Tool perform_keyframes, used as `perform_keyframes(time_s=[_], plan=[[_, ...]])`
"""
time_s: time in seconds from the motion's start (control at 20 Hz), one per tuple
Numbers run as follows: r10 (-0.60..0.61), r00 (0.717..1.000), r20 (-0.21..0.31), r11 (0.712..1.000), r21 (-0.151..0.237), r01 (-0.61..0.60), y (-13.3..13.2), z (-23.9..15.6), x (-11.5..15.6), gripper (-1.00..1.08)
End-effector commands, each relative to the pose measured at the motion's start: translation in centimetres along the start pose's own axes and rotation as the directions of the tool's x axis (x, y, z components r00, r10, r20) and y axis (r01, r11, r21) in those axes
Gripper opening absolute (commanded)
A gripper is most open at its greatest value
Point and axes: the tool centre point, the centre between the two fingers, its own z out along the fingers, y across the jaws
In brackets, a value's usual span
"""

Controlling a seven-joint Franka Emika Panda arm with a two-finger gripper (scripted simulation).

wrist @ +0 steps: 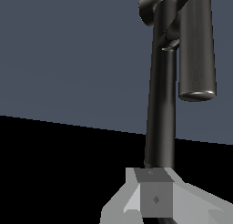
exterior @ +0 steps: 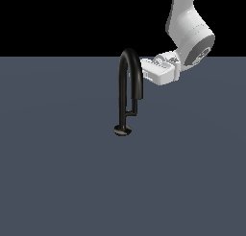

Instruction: Turn on the faucet by rotating a designated handle.

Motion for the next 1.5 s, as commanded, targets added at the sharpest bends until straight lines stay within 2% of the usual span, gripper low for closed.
perform_keyframes(time_s=[0.0, 0.3, 0.6, 1.0, 1.45], plan=[[0.039, 0.998, 0.051, 0.998, 0.040, -0.041, -0.2, 0.1, 1.9, -1.00], [0.108, 0.983, 0.149, 0.986, 0.110, -0.125, -0.5, 0.7, 5.6, -1.00], [0.145, 0.967, 0.208, 0.973, 0.147, -0.177, -0.5, 1.3, 7.8, -1.00], [0.151, 0.964, 0.219, 0.970, 0.153, -0.187, -0.5, 1.4, 8.2, -1.00], [0.151, 0.964, 0.219, 0.970, 0.153, -0.187, 1.1, 1.6, 7.3, -1.00]])
